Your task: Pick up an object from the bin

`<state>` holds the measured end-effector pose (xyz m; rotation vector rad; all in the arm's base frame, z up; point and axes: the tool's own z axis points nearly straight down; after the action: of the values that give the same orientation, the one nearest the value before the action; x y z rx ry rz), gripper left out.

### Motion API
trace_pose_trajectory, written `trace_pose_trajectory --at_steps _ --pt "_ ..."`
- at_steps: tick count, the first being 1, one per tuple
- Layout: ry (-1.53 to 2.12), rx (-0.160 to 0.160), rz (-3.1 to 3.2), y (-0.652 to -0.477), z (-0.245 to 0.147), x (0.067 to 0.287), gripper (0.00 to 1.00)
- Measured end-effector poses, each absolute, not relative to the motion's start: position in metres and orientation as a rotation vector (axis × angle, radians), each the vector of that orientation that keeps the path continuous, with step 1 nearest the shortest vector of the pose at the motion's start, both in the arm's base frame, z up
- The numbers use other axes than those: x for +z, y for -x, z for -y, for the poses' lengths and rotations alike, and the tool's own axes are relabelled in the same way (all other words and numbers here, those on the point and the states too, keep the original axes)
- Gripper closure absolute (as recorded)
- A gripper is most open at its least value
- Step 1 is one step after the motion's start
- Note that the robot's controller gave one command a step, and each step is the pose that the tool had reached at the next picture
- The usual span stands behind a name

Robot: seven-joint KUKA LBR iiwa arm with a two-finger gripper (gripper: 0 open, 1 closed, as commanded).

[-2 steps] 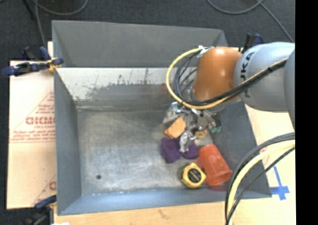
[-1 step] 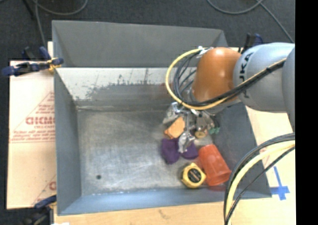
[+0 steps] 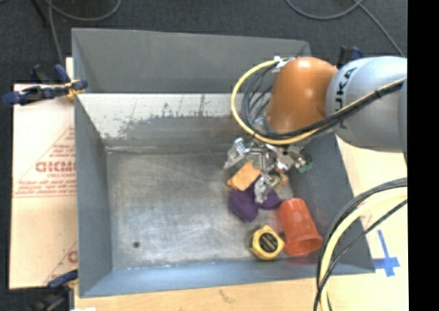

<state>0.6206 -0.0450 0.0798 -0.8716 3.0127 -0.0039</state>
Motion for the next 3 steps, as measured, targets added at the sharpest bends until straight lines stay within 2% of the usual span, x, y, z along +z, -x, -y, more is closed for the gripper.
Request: trace_pose_trajectory --at_steps 1,3 --pt "0.708 -0.013 -3.022 -0.6148 0.0336 0.0822 1.00" --pt "0.712 -0.008 -3.036 -0.6123 0.0335 0.0845 1.00"
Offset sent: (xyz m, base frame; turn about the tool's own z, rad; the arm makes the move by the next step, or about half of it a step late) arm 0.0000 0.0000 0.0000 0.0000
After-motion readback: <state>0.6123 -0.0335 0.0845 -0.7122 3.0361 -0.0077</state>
